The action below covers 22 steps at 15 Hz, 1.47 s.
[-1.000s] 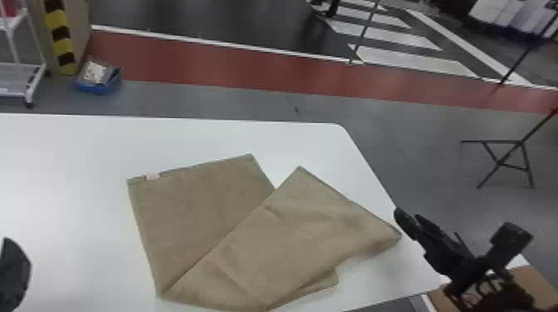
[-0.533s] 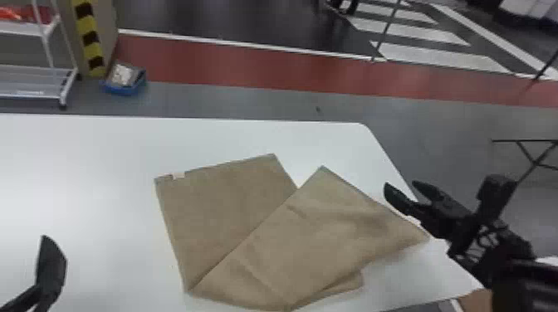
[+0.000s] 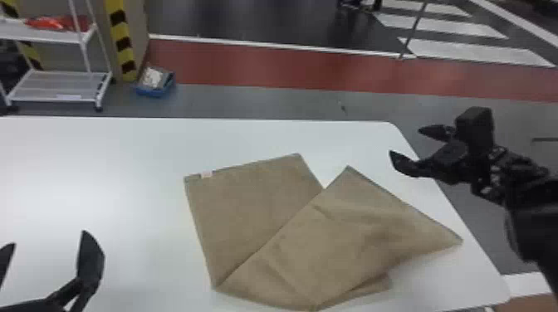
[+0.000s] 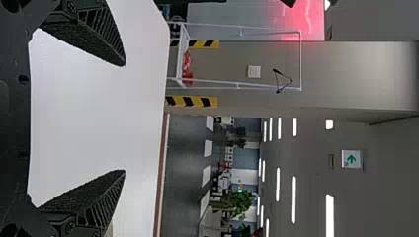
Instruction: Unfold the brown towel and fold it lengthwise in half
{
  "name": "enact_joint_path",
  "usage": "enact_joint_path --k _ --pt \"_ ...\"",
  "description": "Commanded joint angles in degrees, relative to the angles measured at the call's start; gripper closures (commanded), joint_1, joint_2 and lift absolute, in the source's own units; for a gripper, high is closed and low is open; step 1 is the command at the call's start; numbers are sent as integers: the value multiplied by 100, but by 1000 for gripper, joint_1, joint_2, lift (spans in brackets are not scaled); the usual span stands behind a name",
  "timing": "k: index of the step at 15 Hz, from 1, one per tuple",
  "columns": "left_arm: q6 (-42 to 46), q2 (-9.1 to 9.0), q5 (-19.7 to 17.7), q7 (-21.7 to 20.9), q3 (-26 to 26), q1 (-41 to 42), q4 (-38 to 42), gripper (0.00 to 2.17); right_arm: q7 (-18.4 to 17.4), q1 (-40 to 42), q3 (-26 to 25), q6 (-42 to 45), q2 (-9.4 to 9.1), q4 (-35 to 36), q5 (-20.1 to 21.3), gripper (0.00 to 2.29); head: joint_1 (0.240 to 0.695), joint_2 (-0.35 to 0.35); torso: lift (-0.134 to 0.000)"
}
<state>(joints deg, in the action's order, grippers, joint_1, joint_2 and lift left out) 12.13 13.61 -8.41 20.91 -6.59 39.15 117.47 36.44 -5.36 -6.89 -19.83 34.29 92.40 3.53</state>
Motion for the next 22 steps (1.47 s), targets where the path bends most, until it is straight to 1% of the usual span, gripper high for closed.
enact_joint_path --k 1,3,4,5,6,7,8,9,10,11,12,14,16,17,19,21,22 --pt "3 -16 15 0 9 23 13 107 417 -606 751 422 253 -477 623 120 695 -179 -123" --pt "3 -25 24 0 26 40 39 107 1137 -1010 1172 510 262 -838 974 124 695 -159 -123" --pt "3 -25 24 9 35 49 39 107 1357 -1230 1401 492 262 -1022 1141 124 695 -145 -123" --pt "3 -34 24 9 44 49 39 107 1559 -1406 1594 492 262 -1198 1185 124 695 -122 -123" --pt "3 -34 15 9 44 58 39 107 1691 -1608 1805 492 262 -1400 1264 124 695 -115 -123" --pt "3 -34 15 9 44 58 30 107 1753 -1968 2148 440 253 -1804 1370 124 695 -110 -123" --pt "3 -34 24 9 44 67 30 107 1849 -2346 2438 387 192 -2226 1396 137 695 -106 -123" --pt "3 -25 24 9 44 75 39 107 1946 -2628 2693 352 130 -2569 1387 151 695 -105 -123" --pt "21 -25 24 9 44 93 39 107 2078 -2865 2886 316 16 -2868 1440 167 695 -105 -123" --pt "39 -16 24 9 53 111 39 107 2201 -3014 2974 316 -107 -3088 1554 171 695 -103 -123" --pt "74 -16 15 9 61 128 39 107 2289 -3129 3045 316 -213 -3254 1651 178 695 -99 -123" --pt "126 -8 15 0 88 190 57 107 2420 -3296 3220 316 -274 -3492 1809 184 695 -90 -123" --pt "197 -8 24 0 114 242 83 107 2429 -3533 3466 369 -283 -3826 1985 184 695 -83 -123" --pt "250 -8 24 0 114 278 83 107 2429 -3682 3581 387 -301 -4019 1994 184 695 -84 -123" --pt "337 -8 24 -8 114 322 92 107 2429 -3779 3607 404 -344 -4230 2038 184 695 -91 -123" --pt "425 -16 24 -8 114 357 101 107 2429 -3832 3660 404 -432 -4388 2126 188 695 -101 -123" --pt "460 -16 24 0 114 392 127 107 2429 -3876 3695 422 -520 -4511 2205 201 695 -102 -123"
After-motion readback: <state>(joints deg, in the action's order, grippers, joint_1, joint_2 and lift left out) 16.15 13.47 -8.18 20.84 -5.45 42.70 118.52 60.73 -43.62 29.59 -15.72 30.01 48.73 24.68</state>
